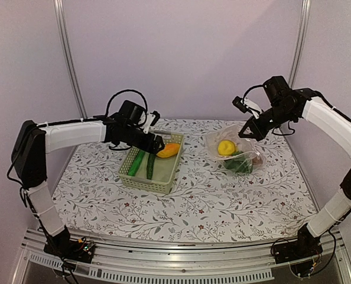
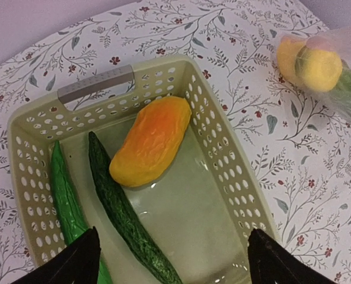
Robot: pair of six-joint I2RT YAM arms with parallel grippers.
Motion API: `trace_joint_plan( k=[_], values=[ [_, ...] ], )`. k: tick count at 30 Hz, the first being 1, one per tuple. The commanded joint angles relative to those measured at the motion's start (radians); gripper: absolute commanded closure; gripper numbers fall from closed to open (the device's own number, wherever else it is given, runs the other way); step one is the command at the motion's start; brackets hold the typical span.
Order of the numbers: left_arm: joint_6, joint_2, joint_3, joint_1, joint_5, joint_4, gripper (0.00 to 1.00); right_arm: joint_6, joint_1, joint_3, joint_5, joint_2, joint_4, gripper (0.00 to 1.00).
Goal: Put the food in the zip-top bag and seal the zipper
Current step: Pick up the fake fruit from the bin.
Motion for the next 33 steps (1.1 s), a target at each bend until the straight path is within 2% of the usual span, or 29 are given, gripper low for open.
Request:
trace_joint_plan(
  k=[1, 9, 19, 33],
  values=[
    [0.14, 0.113, 0.075, 0.045, 0.142, -0.048, 0.14, -0.025, 0.001, -0.044, -0.061, -0.077, -0.003, 1.0],
    [0.285, 0.208, 0.108, 0.141, 0.371, 0.052, 0.2, -0.025, 0.003, -0.114, -0.092, -0.127, 0.009, 1.0],
    [0.427, 0.399, 0.283, 0.181, 0.355, -0.032, 0.24, -0.025, 0.003, -0.151, -0.084, -0.156, 0.016, 1.0],
    [0.465, 0.513, 0.315, 0.168, 0.362, 0.017, 0.32, -0.025, 0.003, -0.147, -0.086, -0.133, 0.01, 1.0]
  ],
)
